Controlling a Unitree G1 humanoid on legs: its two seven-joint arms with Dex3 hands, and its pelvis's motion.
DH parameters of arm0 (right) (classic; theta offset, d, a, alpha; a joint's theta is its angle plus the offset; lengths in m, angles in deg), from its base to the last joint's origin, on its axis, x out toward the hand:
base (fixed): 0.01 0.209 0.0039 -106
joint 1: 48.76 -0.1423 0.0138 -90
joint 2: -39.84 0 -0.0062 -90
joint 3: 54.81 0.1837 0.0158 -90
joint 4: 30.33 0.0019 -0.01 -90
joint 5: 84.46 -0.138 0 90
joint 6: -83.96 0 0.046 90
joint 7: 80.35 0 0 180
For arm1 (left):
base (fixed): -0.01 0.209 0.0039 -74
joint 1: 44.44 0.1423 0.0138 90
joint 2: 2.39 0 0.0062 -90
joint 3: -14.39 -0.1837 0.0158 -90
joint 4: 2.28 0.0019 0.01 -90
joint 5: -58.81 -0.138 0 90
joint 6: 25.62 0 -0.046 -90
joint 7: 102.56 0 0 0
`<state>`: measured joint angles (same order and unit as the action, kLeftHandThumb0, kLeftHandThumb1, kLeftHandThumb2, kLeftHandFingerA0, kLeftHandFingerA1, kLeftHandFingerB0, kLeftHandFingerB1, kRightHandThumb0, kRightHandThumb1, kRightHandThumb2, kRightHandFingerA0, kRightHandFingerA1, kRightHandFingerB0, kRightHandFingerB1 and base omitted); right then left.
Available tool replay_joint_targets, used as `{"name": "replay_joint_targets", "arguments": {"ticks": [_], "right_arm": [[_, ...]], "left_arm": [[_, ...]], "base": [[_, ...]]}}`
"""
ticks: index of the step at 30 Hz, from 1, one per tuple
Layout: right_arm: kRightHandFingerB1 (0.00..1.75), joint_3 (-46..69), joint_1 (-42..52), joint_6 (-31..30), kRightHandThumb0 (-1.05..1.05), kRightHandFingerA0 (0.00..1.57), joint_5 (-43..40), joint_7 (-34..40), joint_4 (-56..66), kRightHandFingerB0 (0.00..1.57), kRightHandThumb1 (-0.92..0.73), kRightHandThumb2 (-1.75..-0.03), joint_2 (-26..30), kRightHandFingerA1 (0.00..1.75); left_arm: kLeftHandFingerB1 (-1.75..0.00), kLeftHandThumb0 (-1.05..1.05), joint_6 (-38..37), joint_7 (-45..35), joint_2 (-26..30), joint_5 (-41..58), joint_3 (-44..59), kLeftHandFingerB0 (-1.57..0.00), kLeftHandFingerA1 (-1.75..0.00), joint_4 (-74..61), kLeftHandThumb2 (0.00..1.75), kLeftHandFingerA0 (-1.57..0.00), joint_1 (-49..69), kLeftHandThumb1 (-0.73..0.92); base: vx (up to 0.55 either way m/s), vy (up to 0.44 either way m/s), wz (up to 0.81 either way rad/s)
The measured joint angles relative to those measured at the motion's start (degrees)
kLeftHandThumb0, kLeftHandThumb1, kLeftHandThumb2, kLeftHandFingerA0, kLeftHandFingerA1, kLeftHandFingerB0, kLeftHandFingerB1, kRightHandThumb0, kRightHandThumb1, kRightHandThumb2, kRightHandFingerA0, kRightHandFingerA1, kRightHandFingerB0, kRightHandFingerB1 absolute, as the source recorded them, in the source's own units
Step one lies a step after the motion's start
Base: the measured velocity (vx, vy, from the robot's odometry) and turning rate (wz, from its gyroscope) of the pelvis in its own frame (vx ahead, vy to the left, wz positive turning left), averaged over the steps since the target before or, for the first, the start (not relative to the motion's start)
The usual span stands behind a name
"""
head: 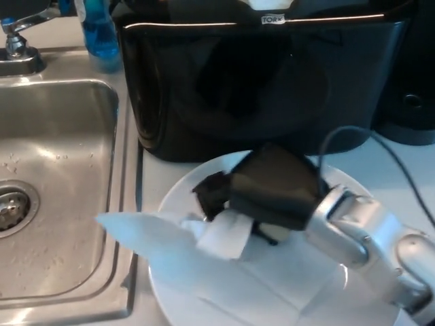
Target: Walk towards the tissue paper container and pull out a piece of tissue paper and use it to wipe the plate
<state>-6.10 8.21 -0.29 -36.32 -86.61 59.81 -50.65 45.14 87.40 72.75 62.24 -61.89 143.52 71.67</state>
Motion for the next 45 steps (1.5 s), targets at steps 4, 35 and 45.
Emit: {"name": "replay_joint_targets", "arguments": {"ticks": [4,35,45], "right_arm": [[0.85,-1.6,-0.7,0.3,-0.29,1.03,1.7,0.9,-0.3,0.94,-0.44,-1.43,-2.7,1.75],[1.01,9.4,10.7,12.1,-0.24,1.31,0.9,-1.5,18.4,0.97,-0.51,-1.27,12.5,1.37],[1.19,13.8,9.7,15.6,-0.2,1.08,0.7,-2.5,16.1,0.97,-0.33,-1.39,13.3,1.7]], "left_arm": [[-0.7,-0.17,0.0,0.0,0.0,0.0,0.0,-0.82,-0.92,1.1,0.65,-0.93,-0.3,0.65],[-0.72,-0.15,-0.2,0.0,1.3,-0.2,0.1,-0.81,-0.91,4.3,0.66,-0.92,-4.9,0.63],[-0.71,-0.14,-0.6,0.0,1.2,-0.1,0.3,-0.81,-0.93,4.5,0.66,-0.93,-5.0,0.64]], "base": [[0.0,0.0,0.0],[0.0,0.0,0.0],[0.0,0.0,0.0]]}}
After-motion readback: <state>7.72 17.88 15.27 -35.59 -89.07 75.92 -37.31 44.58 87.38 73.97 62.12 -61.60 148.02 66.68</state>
